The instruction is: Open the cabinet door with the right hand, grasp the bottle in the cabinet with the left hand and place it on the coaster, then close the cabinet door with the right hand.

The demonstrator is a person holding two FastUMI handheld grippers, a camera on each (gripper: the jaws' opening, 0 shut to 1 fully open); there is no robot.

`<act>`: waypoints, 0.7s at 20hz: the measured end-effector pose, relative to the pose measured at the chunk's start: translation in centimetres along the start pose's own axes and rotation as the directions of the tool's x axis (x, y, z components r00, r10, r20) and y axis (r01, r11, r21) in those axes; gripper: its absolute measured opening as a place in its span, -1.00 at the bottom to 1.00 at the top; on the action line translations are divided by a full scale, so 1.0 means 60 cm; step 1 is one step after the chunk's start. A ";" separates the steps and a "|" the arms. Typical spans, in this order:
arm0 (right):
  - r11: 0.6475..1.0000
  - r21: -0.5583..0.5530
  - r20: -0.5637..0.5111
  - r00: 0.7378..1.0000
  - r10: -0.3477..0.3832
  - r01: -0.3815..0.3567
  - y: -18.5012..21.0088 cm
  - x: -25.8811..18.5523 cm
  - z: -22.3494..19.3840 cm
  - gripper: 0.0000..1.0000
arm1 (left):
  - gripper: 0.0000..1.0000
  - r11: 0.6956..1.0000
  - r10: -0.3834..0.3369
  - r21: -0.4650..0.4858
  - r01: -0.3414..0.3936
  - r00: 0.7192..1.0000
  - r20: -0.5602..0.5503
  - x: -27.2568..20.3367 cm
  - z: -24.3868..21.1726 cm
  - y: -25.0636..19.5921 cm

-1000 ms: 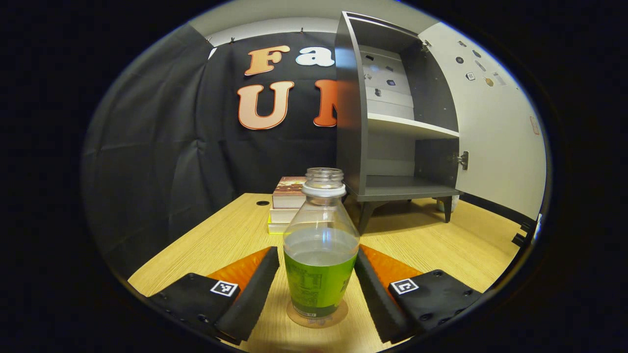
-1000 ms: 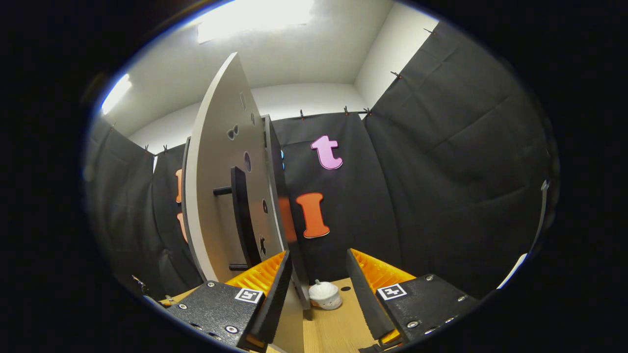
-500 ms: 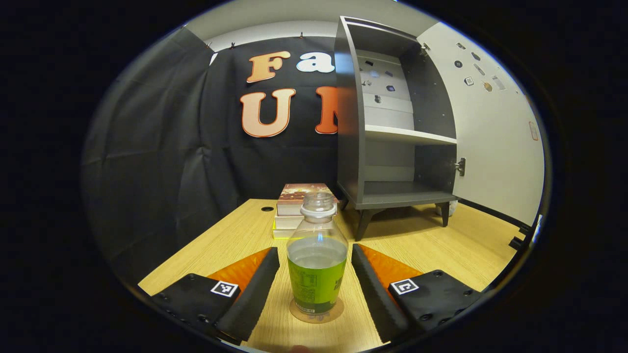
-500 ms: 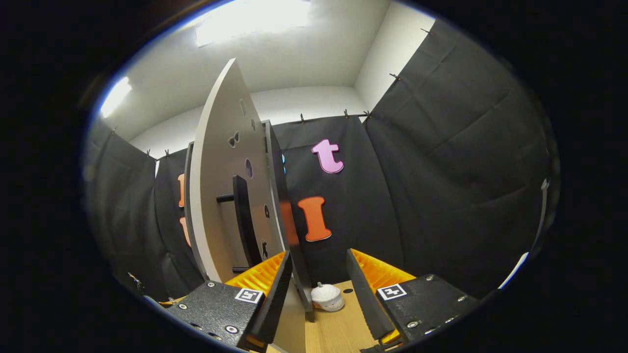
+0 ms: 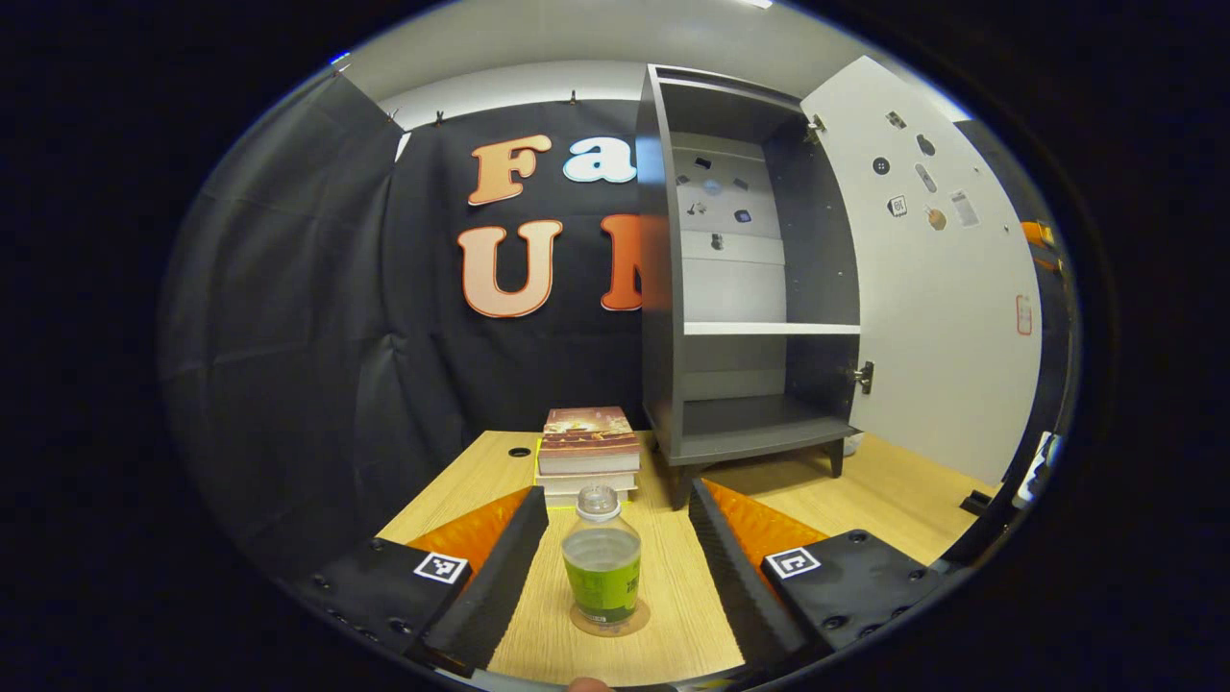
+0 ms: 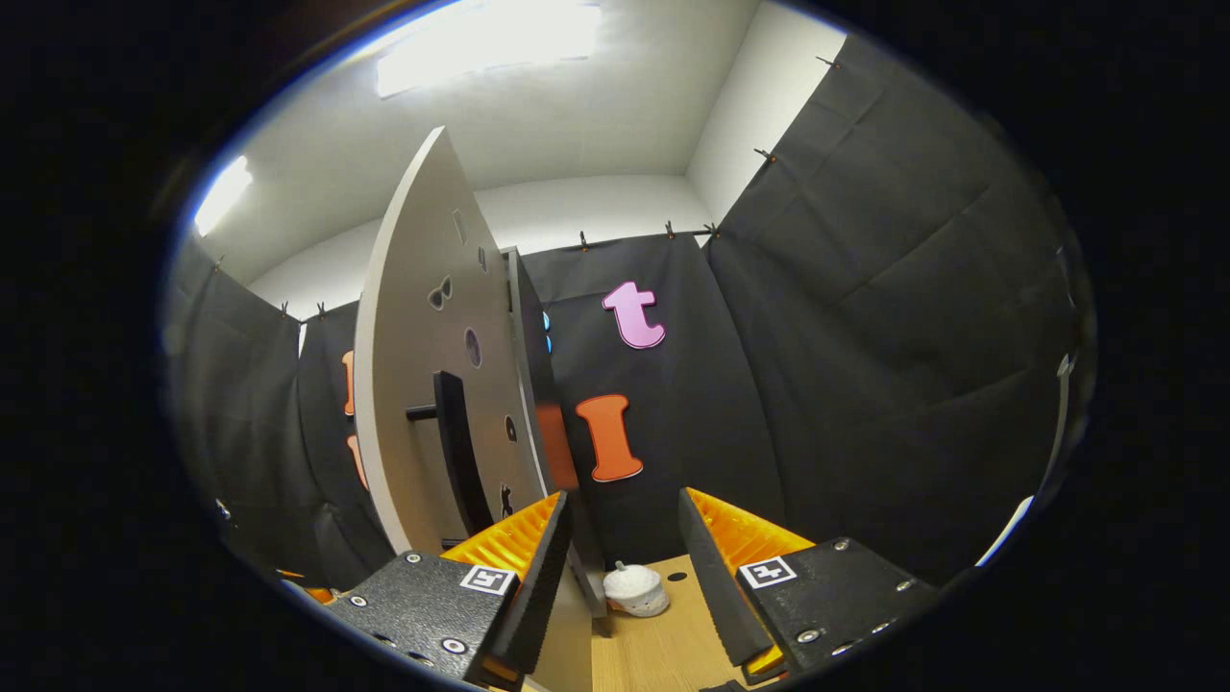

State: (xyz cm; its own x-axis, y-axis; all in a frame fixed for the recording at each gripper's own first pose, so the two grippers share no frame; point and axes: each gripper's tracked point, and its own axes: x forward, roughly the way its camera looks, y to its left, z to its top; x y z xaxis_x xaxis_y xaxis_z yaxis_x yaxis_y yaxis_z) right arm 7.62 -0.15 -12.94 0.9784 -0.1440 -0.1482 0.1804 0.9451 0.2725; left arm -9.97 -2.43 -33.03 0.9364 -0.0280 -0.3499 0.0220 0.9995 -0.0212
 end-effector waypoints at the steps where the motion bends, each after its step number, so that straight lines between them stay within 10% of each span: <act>1: 1.000 0.000 -0.010 1.000 0.003 -0.003 -0.002 0.004 -0.003 0.41 | 0.94 1.000 0.000 0.004 0.000 1.000 -0.006 -0.002 0.018 0.000; 14: 0.987 -0.012 -0.093 0.983 0.156 -0.157 0.077 0.039 0.006 0.41 | 0.94 0.999 0.039 0.029 -0.040 0.998 0.043 0.021 0.242 -0.004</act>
State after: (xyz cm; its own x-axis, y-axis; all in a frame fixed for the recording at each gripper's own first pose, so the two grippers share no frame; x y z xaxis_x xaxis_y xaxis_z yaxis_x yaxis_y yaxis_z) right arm 10.76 3.75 -11.67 0.9809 0.0329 -0.1920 0.0228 0.9595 0.2809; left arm -3.69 -2.53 -19.90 0.9508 0.0116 -0.3094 -0.0056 0.9998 0.0201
